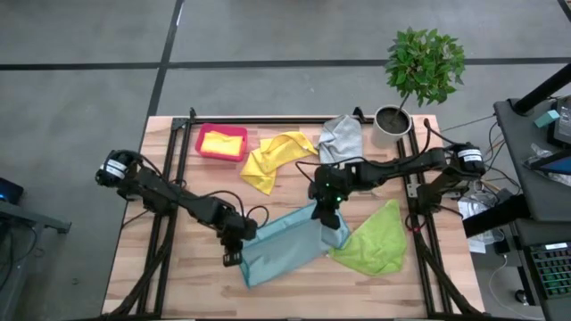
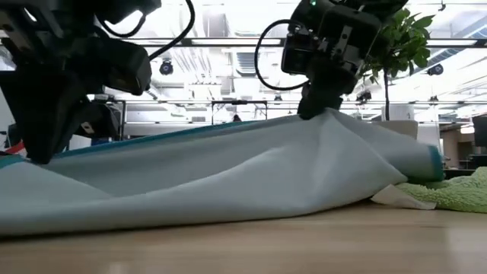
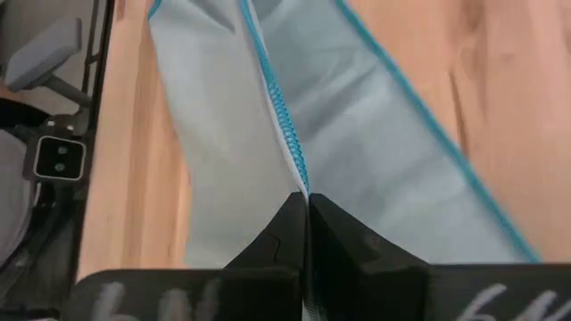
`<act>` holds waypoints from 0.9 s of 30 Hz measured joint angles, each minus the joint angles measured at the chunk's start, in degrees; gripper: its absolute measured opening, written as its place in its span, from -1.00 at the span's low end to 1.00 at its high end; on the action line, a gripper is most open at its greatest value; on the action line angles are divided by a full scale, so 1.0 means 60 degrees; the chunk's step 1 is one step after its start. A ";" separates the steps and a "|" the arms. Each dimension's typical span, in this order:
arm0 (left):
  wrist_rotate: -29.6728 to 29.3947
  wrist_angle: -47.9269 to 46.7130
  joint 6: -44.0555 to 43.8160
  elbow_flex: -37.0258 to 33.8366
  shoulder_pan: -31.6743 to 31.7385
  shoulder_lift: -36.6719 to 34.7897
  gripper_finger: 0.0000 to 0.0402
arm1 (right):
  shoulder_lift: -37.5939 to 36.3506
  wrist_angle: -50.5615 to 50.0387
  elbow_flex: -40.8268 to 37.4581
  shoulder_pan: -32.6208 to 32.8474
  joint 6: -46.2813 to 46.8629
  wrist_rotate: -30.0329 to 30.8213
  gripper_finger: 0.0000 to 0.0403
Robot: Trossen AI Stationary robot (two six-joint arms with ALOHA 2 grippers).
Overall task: Fold microfiber towels
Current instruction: Fold the light blue microfiber cloth
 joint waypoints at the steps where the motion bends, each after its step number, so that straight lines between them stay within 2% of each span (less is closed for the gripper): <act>1: 0.0031 -0.0004 0.0003 0.0000 0.0036 -0.0001 -1.00 | 0.0007 -0.0003 0.0018 -0.0051 -0.0082 0.0000 -0.96; 5: 0.0031 -0.0452 0.0003 0.0012 0.0093 -0.0033 -1.00 | 0.0018 0.0047 0.0065 -0.0126 -0.0411 0.0024 -0.96; 9: 0.0090 -0.1353 0.0014 0.0029 0.0128 -0.0175 -1.00 | 0.0016 -0.0036 0.0065 -0.0128 -0.0602 0.0565 -0.96; 18: 0.0047 -0.1581 0.0081 0.0042 0.0376 -0.0513 -1.00 | 0.0016 0.0014 0.0054 -0.0130 -0.0737 0.0973 -0.96; 22: 0.0082 -0.1272 0.0072 0.0051 0.0377 -0.0700 -1.00 | 0.0018 0.0055 0.0054 -0.0130 -0.0803 0.0980 -0.92; 27: -0.0017 -0.0587 -0.0146 -0.0040 0.0322 -0.0539 -1.00 | 0.0015 0.0029 0.0054 -0.0134 -0.0835 0.0986 -0.77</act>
